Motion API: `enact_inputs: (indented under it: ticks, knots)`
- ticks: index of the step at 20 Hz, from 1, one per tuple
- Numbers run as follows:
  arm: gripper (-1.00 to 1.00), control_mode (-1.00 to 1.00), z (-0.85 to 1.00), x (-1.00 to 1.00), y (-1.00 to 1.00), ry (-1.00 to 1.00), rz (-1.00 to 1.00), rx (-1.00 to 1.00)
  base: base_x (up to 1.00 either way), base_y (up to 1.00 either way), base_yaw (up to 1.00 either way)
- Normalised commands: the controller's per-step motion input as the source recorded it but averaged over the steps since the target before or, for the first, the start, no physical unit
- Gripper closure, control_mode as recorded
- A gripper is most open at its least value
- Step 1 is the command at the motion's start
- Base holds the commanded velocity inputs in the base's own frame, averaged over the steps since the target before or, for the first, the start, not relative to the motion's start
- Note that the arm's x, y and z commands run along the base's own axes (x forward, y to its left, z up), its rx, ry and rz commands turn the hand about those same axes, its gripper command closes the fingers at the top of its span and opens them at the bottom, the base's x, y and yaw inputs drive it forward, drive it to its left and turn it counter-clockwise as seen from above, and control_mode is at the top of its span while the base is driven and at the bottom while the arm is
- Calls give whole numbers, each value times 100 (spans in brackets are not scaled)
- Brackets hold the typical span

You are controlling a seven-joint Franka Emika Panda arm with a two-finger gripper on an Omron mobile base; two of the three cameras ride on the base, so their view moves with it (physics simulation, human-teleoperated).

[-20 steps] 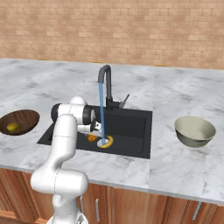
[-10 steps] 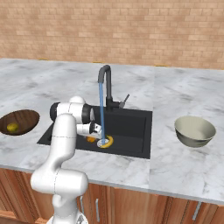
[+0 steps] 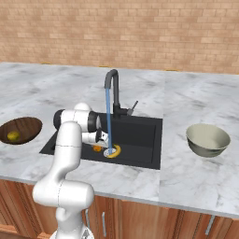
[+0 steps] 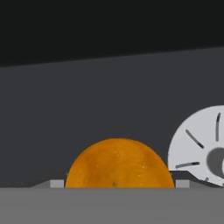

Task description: Pick the oranges from the sink and place them in one bowl. Place the banana in the other bowl. Then turn off the sink faucet.

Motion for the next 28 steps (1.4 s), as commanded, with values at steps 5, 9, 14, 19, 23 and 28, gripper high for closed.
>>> enact_inputs:
  ticks: [5, 9, 14, 19, 23, 28]
  knots:
    - [100, -100, 36, -15, 2, 0, 0, 0, 0, 0, 0]
    - [100, -100, 40, -30, 11, -8, 0, 0, 0, 0, 0]
    - [100, -100, 4, -34, 14, -20, 0, 0, 0, 0, 0]
    - [100, -100, 18, -24, 3, -20, 0, 0, 0, 0, 0]
    - [100, -100, 75, 10, 0, -6, -2, 0, 0, 0, 0]
    - [100, -100, 100, 23, 0, 1, -4, 0, 0, 0, 0]
